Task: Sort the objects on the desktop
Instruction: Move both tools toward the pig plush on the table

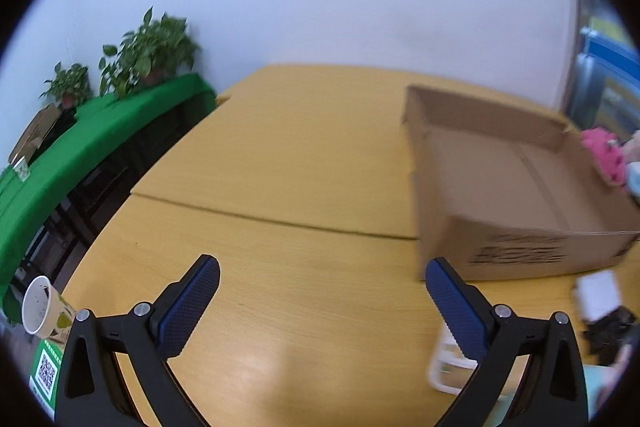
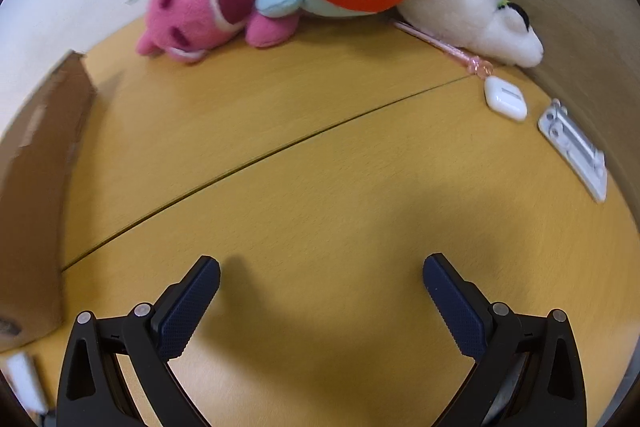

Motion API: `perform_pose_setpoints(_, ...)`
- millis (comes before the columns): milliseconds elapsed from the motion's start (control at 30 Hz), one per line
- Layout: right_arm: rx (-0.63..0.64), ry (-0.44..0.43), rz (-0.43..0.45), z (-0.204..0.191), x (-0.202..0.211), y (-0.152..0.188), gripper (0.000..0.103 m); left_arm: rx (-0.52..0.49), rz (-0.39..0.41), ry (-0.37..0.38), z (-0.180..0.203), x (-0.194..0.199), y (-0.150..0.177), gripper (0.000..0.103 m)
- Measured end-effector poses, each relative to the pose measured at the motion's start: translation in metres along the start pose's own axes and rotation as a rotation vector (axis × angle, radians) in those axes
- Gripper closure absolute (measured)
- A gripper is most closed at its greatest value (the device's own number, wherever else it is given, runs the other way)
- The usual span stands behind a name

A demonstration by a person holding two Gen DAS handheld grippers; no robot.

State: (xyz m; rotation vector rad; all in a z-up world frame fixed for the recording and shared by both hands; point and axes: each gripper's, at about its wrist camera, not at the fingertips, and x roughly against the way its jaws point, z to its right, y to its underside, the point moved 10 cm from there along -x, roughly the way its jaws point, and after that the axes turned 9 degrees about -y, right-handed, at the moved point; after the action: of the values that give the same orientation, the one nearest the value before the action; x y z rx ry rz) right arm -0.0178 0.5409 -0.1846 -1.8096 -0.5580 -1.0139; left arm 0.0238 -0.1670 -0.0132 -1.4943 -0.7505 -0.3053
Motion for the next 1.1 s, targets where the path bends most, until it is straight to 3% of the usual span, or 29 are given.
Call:
perform_pose_setpoints(100,0.153,-0.002,0.064,-0.033,0.038,0.011,0.000,-0.057,0.063,0.077,0.034,0.053,-0.005,0.000)
perform_pose_setpoints(200,0.264,-0.081,0.169,-0.079,0.094,0.022,0.000,-0.136,0.116,0.141,0.075,0.092,-0.002,0.000)
perform_pose_setpoints(267,0.327,-0.165,0.232,-0.114,0.137,0.034,0.000,-0.141,0.141,0.190,0.093,0.114,0.002,0.000)
perform_pose_setpoints(467,0.534,-0.264,0.346,-0.194,0.223,0.076,0.000,-0.123,0.143,0.301,0.122,0.148,0.013,0.000)
perform_pose_setpoints(600,0.632,-0.404,0.348,-0.233,0.256,0.117,0.000,-0.139,0.117,0.354,0.137,0.157,0.029,0.000)
perform_pose_setpoints(733,0.687,-0.486,0.319,-0.263,0.271,0.155,0.000,-0.133,0.106,0.377,0.138,0.161,0.041,0.000)
perform_pose_setpoints(900,0.770,-0.643,0.207,-0.303,0.268,0.207,0.000,-0.102,0.031,0.418,0.133,0.146,0.058,0.000)
perform_pose_setpoints(1100,0.861,-0.679,0.092,-0.337,0.242,0.250,0.000,-0.062,-0.027,0.388,0.120,0.116,0.065,0.000)
